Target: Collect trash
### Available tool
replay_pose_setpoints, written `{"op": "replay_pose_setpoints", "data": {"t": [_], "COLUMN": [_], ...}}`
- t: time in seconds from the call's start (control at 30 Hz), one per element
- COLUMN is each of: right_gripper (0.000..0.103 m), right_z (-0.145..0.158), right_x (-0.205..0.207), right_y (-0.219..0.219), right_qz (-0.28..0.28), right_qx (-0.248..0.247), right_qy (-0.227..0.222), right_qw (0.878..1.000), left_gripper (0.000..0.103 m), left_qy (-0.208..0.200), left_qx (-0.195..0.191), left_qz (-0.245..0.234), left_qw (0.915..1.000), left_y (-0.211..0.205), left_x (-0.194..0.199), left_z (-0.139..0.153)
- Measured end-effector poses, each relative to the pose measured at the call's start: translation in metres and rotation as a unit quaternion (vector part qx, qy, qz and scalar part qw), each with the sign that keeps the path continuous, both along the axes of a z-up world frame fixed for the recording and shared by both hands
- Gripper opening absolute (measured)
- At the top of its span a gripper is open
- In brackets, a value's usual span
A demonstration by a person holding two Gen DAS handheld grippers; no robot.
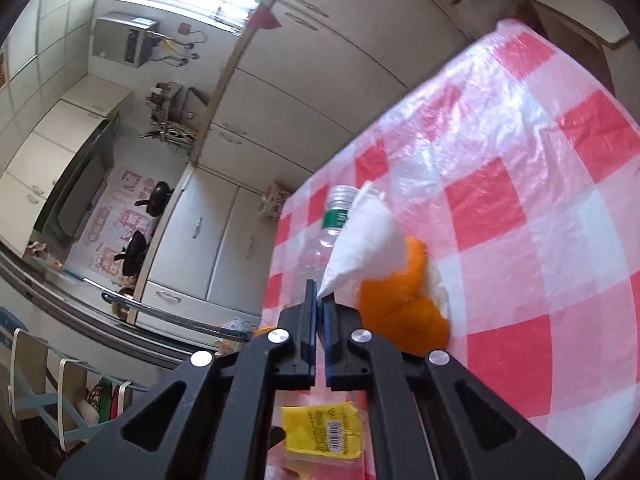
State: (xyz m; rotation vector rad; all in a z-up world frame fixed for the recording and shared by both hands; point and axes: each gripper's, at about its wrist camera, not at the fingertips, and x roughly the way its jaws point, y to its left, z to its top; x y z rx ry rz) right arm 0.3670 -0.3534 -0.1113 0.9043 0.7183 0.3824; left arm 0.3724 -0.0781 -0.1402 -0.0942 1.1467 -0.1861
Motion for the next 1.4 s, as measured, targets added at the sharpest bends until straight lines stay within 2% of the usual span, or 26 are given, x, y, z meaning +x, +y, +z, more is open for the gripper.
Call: {"op": "replay_pose_setpoints", "data": {"t": [0.2, 0.33, 0.4, 0.5, 0.6, 0.7, 0.73, 0.77, 0.8, 0.83, 0.87, 1.0, 1.03, 1.1, 1.23, 1.3, 1.4], "right_gripper": [0.003, 0.003, 0.003, 0.004, 0.004, 0.005, 0.012, 0.03, 0.039, 0.05, 0.056, 0.065, 0.065, 0.066, 0.074, 0.076, 0.076], "right_z": [0.047, 0.059, 0.063, 0.06, 0.038, 0.007, 0.0, -0.004, -0.005, -0.003, -0.001, 0.006, 0.008, 0.015, 0.033, 0.034, 0.021], "right_x": [-0.027, -0.045, -0.052, -0.058, -0.063, -0.061, -0.06, -0.06, -0.06, -0.06, -0.06, -0.057, -0.056, -0.054, -0.051, -0.044, -0.027], "right_y": [-0.015, -0.032, -0.036, -0.028, -0.018, -0.008, -0.005, -0.004, -0.002, 0.0, 0.001, -0.004, -0.006, -0.007, -0.007, -0.001, 0.017], "right_qz": [0.002, 0.009, 0.022, 0.061, 0.11, 0.119, 0.113, 0.106, 0.101, 0.096, 0.088, 0.038, 0.017, -0.018, -0.059, -0.049, -0.004], "right_qx": [-0.003, -0.021, -0.051, -0.114, -0.161, -0.25, -0.284, -0.311, -0.332, -0.345, -0.355, -0.395, -0.408, -0.424, -0.405, -0.383, -0.341], "right_qy": [-0.077, -0.085, -0.081, -0.058, -0.008, 0.074, 0.094, 0.104, 0.105, 0.101, 0.098, 0.096, 0.094, 0.079, 0.038, 0.024, 0.029], "right_qw": [0.997, 0.996, 0.995, 0.99, 0.981, 0.958, 0.947, 0.939, 0.932, 0.928, 0.925, 0.913, 0.908, 0.902, 0.912, 0.922, 0.939], "left_gripper": [0.003, 0.003, 0.004, 0.015, 0.03, 0.035, 0.036, 0.036, 0.036, 0.036, 0.036, 0.034, 0.023, 0.01, 0.006, 0.006, 0.006], "left_qy": [-0.001, 0.008, 0.014, 0.022, 0.019, 0.015, 0.014, 0.012, 0.011, 0.009, 0.008, 0.002, 0.001, -0.003, -0.022, -0.025, -0.02], "left_qx": [0.006, 0.003, -0.001, -0.013, -0.016, -0.017, -0.016, -0.011, -0.008, -0.006, -0.005, 0.002, 0.004, 0.01, 0.021, 0.019, 0.014], "left_qz": [-0.003, 0.001, 0.0, -0.001, 0.002, 0.0, -0.002, -0.003, -0.004, -0.006, -0.007, -0.013, -0.016, -0.024, -0.024, -0.02, -0.014], "left_qw": [1.0, 1.0, 0.9999, 0.9997, 0.9997, 0.9997, 0.9998, 0.9999, 0.9999, 0.9999, 0.9999, 0.9999, 0.9999, 0.9997, 0.9992, 0.9993, 0.9996], "left_y": [0.0, 0.003, 0.004, 0.006, 0.006, 0.004, 0.003, 0.001, -0.001, -0.002, -0.003, -0.009, -0.01, -0.013, -0.009, -0.003, 0.004], "left_x": [-0.005, -0.005, -0.005, -0.004, -0.004, -0.004, -0.004, -0.004, -0.004, -0.004, -0.004, -0.005, -0.006, -0.007, -0.009, -0.009, -0.009], "left_z": [-0.002, -0.007, -0.009, -0.011, -0.011, -0.011, -0.012, -0.012, -0.011, -0.011, -0.011, -0.011, -0.011, -0.009, 0.001, 0.003, 0.004]}}
